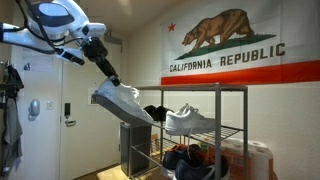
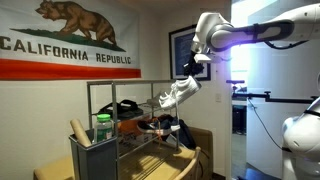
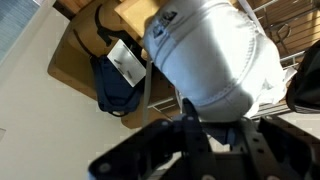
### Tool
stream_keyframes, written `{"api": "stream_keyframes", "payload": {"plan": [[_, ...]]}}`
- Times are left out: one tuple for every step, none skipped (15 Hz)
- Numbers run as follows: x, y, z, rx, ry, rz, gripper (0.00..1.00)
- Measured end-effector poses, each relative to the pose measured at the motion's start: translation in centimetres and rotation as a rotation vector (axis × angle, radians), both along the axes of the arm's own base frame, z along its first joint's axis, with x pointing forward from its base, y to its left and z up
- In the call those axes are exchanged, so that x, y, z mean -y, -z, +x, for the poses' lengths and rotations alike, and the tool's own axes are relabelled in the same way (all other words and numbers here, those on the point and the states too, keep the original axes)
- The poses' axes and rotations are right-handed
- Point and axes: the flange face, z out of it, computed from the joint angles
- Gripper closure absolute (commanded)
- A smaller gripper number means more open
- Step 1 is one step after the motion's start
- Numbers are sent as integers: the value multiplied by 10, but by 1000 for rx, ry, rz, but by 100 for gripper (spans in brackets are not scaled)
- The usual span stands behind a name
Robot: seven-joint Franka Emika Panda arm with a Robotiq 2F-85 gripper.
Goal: Move the white shoe from the first shelf to the second shelf
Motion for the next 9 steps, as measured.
{"api": "stream_keyframes", "payload": {"plan": [[0, 3, 3, 17, 4, 10, 94], [-1, 6, 5, 36, 8, 18, 94], [-1, 9, 8, 59, 13, 25, 94], [-1, 13, 12, 83, 18, 34, 94], [-1, 18, 15, 107, 26, 45, 94], [-1, 22, 18, 129, 34, 54, 94], [-1, 28, 22, 150, 43, 63, 94], [0, 34, 25, 169, 51, 71, 94], [0, 41, 29, 190, 61, 81, 94]]}}
